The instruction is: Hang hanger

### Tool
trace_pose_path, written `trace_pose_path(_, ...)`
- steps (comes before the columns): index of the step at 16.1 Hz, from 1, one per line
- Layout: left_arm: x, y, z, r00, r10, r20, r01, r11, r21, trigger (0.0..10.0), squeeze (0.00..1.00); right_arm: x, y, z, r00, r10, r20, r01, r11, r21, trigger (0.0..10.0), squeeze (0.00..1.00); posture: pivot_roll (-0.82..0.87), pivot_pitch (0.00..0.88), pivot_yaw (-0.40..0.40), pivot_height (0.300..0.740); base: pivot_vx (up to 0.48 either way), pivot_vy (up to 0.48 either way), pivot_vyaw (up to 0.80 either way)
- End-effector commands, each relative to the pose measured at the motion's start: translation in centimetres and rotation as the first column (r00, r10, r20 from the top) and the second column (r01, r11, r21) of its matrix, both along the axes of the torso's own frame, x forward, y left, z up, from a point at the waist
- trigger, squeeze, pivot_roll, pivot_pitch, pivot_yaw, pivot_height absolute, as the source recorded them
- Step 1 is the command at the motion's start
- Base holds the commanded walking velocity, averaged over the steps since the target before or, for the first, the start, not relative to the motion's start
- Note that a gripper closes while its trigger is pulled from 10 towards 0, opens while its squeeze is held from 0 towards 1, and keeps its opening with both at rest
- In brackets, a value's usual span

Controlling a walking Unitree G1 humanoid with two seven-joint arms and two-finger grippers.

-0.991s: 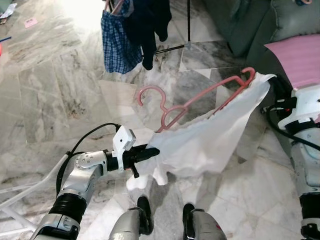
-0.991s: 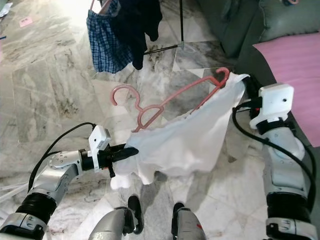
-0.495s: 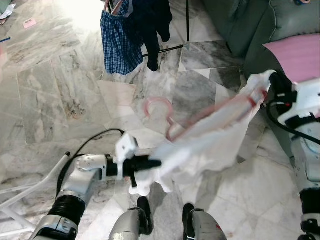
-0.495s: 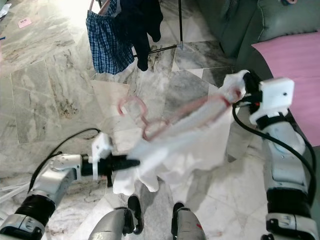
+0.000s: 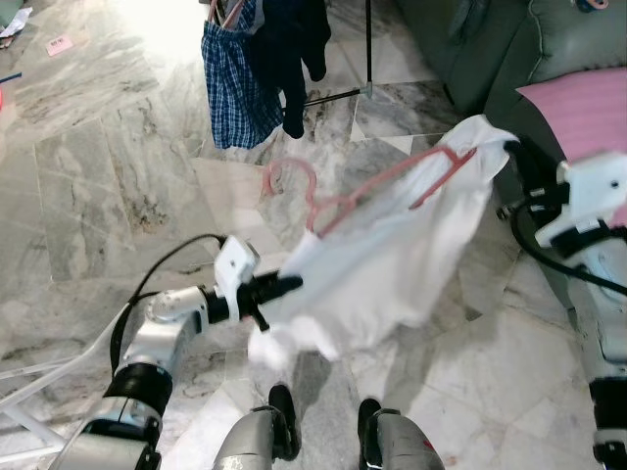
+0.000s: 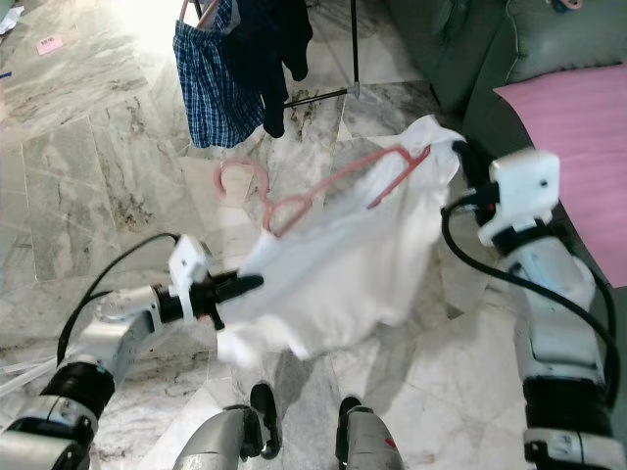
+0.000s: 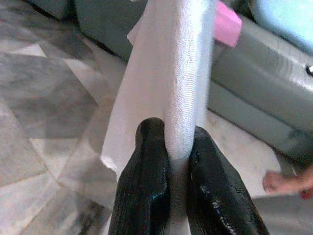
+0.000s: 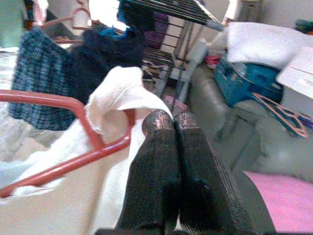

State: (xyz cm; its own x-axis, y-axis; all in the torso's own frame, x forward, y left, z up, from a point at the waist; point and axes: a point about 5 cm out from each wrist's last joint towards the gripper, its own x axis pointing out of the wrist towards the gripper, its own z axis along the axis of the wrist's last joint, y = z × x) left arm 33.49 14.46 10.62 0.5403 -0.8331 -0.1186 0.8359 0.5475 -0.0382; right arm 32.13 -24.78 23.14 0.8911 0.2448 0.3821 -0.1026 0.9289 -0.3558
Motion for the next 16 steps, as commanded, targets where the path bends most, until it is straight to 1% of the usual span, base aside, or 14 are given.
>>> trace_pose_path(1,-0.2,1.3,-0.7,0.998,0.054,-0.027,-0.054,0.998,-0.013,0.0,0.0,-0.5,-1.2,0.1,0.999,-0.045,0.005,0.045,0.999,0.017,0.0,0.0,-0.03,0.311,0.052,0.74,0.0,0.0,0.0)
trace_pose_path(3,-0.3,1.7,-0.8,0.998,0.056,-0.029,-0.056,0.998,-0.003,0.0,0.0,-0.6,-1.6,-0.1,0.998,-0.067,0.001,0.067,0.998,0.023,0.0,0.0,-0.03,0.311,0.054,0.74,0.0,0.0,0.0)
trace_pose_path(5,-0.7,2.2,-1.1,0.999,0.029,-0.044,-0.029,1.0,0.006,0.0,0.0,-0.6,-1.8,-0.1,0.997,-0.079,0.003,0.079,0.997,0.024,0.0,0.0,-0.03,0.31,0.055,0.74,0.0,0.0,0.0)
trace_pose_path(7,-0.7,2.9,-1.5,0.996,0.07,-0.058,-0.069,0.998,0.011,0.0,0.0,-0.5,-1.7,0.2,0.997,-0.08,0.011,0.08,0.997,0.024,0.0,0.0,-0.03,0.311,0.053,0.74,0.0,0.0,0.0)
trace_pose_path(9,-0.3,3.6,-1.2,0.987,0.134,-0.085,-0.138,0.989,-0.05,0.0,0.0,-0.6,-2.0,0.0,0.996,-0.089,0.007,0.089,0.996,0.023,0.0,0.0,-0.03,0.311,0.051,0.74,0.0,0.0,0.0)
trace_pose_path(10,-0.1,3.8,-1.0,0.986,0.148,-0.081,-0.153,0.987,-0.058,0.0,0.0,-0.7,-2.2,0.0,0.996,-0.092,0.005,0.092,0.995,0.023,0.0,0.0,-0.03,0.313,0.05,0.74,0.0,0.0,0.0)
trace_pose_path(11,0.0,4.0,-0.8,0.981,0.163,-0.102,-0.173,0.98,-0.097,0.0,0.0,-0.7,-2.2,-0.1,0.996,-0.094,0.003,0.094,0.995,0.022,0.0,0.0,-0.03,0.314,0.048,0.74,0.0,0.0,0.0)
trace_pose_path(14,0.0,3.9,-0.8,0.984,0.148,-0.098,-0.157,0.983,-0.092,0.0,0.0,-0.7,-2.2,-0.4,0.995,-0.098,-0.006,0.098,0.995,0.024,0.0,0.0,-0.03,0.315,0.048,0.74,0.0,0.0,0.0)
trace_pose_path(16,0.1,3.8,-0.7,0.981,0.16,-0.105,-0.171,0.979,-0.112,0.0,0.0,-0.7,-2.2,-0.4,0.995,-0.097,-0.007,0.097,0.995,0.026,0.0,0.0,-0.03,0.314,0.05,0.74,0.0,0.0,0.0)
